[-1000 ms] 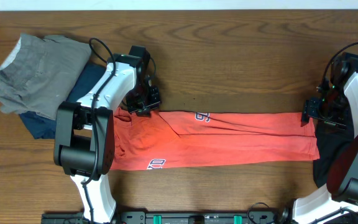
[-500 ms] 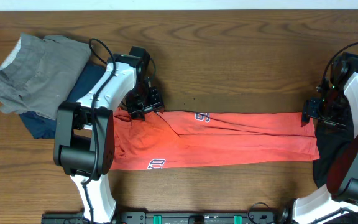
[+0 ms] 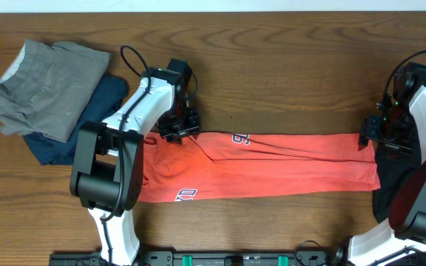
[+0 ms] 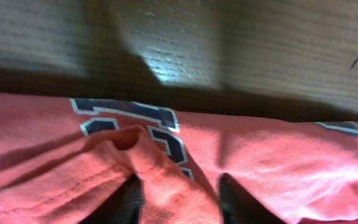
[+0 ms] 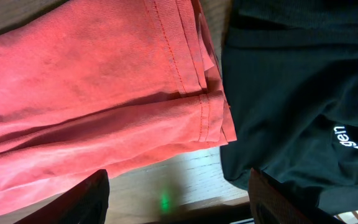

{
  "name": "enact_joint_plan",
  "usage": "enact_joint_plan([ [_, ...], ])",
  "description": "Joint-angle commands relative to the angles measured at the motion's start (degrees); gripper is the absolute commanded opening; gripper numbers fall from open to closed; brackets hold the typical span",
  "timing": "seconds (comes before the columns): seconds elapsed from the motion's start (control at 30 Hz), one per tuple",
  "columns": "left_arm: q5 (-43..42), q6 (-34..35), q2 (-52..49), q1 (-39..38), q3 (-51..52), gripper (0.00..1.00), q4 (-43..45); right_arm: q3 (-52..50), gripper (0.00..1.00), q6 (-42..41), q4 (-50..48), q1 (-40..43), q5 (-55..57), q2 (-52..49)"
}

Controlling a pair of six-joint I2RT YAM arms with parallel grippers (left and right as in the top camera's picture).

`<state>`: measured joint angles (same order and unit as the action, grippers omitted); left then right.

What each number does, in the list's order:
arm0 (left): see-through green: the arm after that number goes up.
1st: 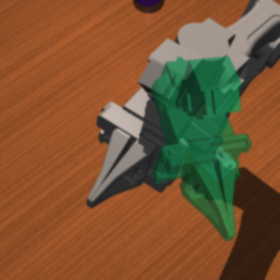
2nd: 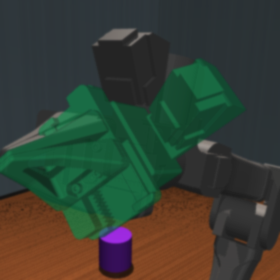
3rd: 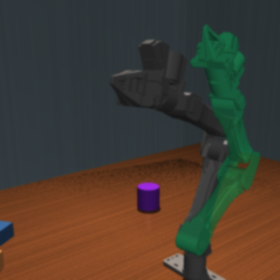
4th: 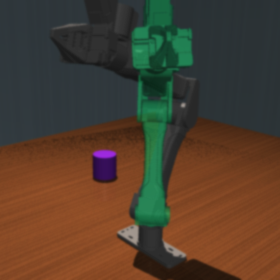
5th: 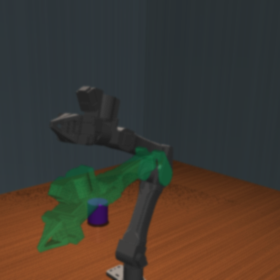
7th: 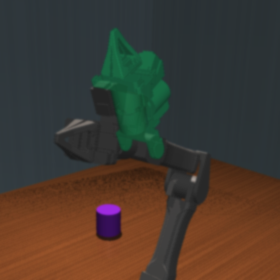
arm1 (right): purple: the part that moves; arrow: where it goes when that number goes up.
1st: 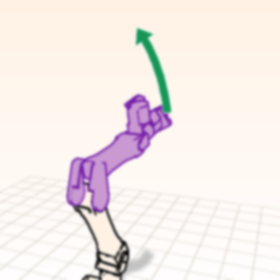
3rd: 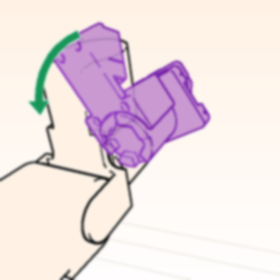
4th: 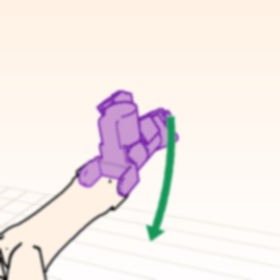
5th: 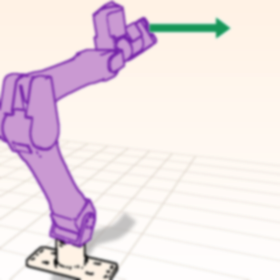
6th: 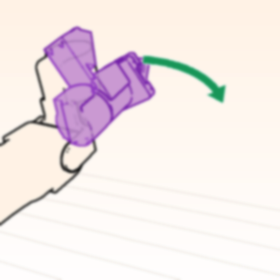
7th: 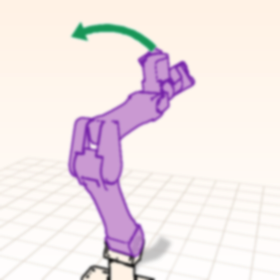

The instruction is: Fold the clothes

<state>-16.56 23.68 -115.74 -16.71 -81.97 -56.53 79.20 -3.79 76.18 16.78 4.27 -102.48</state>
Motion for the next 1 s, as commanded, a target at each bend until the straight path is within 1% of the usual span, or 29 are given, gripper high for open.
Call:
enact_joint_plan([
  [0.0,1.2,-0.4,-0.4,0.4,0.6,0.37,-0.2,-0.3,0.69,0.7,-0.2,0.1,-0.3,0.6],
  [0.1,1.2,-0.4,-0.4,0.3,0.6,0.36,-0.3,-0.3,0.69,0.7,-0.1,0.1,-0.3,0.6],
  [0.13,1.2,-0.4,-0.4,0.3,0.6,0.32,-0.3,-0.3,0.69,0.7,-0.2,0.1,-0.3,0.6],
  [0.23,1.2,-0.4,-0.4,0.3,0.6,0.27,-0.3,-0.3,0.69,0.7,-0.1,0.1,-0.2,0.6],
  [0.33,1.2,-0.4,-0.4,0.4,0.6,0.19,-0.3,-0.3,0.69,0.7,-0.1,0.1,-0.3,0.6],
  [0.43,1.2,-0.4,-0.4,0.4,0.6,0.06,-0.3,-0.3,0.69,0.7,-0.1,0.1,-0.2,0.6],
  [0.57,1.1,-0.4,-0.4,0.4,0.6,0.06,-0.9,-0.3,0.69,0.7,-0.1,0.1,-0.2,0.6],
  [0.7,-2.3,-0.4,0.6,0.4,-1.5,0.06,-7.3,-0.3,0.69,0.7,-0.2,0.1,-0.2,0.6],
  [0.8,-3.6,-0.5,4.2,0.0,-1.7,0.06,-10.2,-0.3,0.69,0.7,-0.2,0.1,-0.2,0.6],
  [0.97,-3.6,-0.7,10.0,-3.6,-1.7,0.06,-10.5,-0.3,0.69,0.7,-0.2,0.1,-0.2,0.6],
])
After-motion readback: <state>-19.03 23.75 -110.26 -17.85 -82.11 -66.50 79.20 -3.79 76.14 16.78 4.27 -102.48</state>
